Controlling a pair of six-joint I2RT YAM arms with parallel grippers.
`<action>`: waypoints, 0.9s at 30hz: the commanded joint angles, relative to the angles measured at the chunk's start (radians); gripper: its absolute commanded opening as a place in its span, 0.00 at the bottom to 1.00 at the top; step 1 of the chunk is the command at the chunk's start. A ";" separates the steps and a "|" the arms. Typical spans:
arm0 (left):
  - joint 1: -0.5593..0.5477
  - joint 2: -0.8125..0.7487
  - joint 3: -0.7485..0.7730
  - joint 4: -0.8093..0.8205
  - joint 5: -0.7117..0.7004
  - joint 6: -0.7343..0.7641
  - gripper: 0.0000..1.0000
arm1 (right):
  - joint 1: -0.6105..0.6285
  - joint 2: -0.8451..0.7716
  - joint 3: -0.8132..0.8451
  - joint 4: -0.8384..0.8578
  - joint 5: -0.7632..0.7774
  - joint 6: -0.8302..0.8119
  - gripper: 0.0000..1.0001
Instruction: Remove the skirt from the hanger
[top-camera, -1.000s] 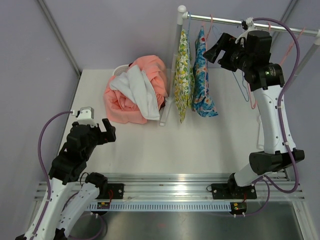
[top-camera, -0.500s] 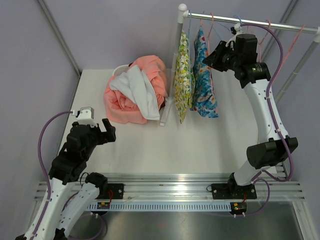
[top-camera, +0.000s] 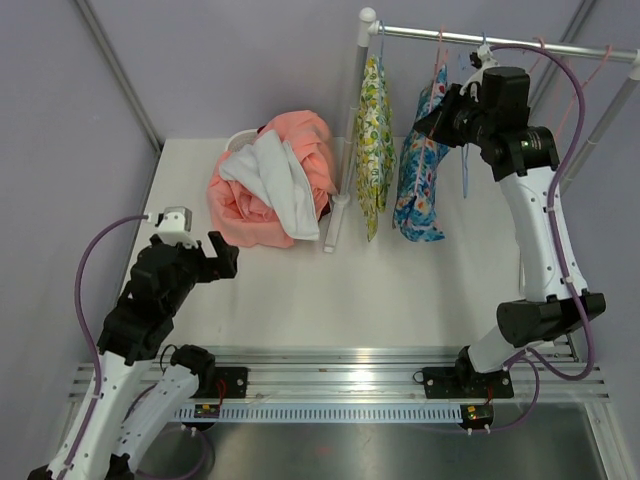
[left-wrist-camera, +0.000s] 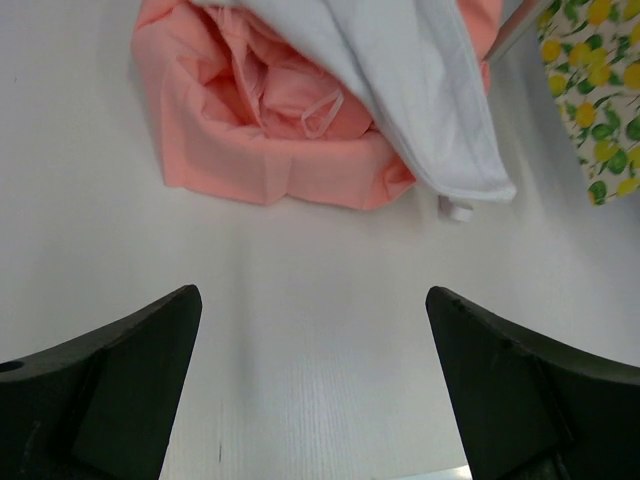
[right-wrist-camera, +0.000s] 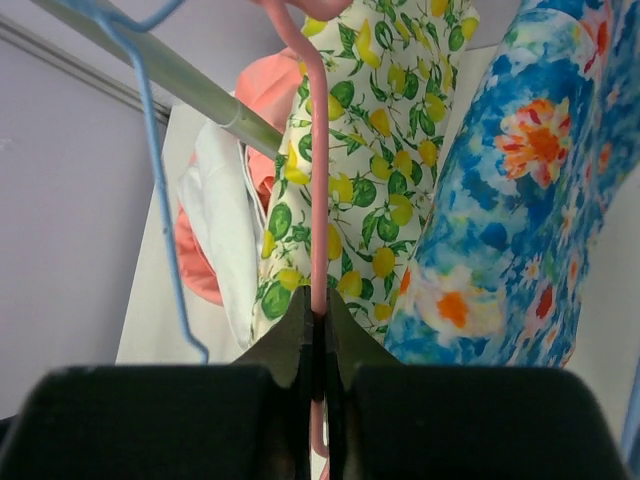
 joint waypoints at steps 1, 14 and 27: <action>-0.003 0.080 0.108 0.199 0.140 0.004 0.99 | 0.002 -0.106 0.111 -0.020 0.022 -0.028 0.00; -0.573 0.629 0.529 0.503 0.260 0.044 0.99 | 0.000 -0.278 0.079 -0.111 -0.126 0.055 0.00; -0.862 0.885 0.590 0.663 0.081 0.043 0.99 | 0.000 -0.451 0.022 -0.172 -0.210 0.104 0.00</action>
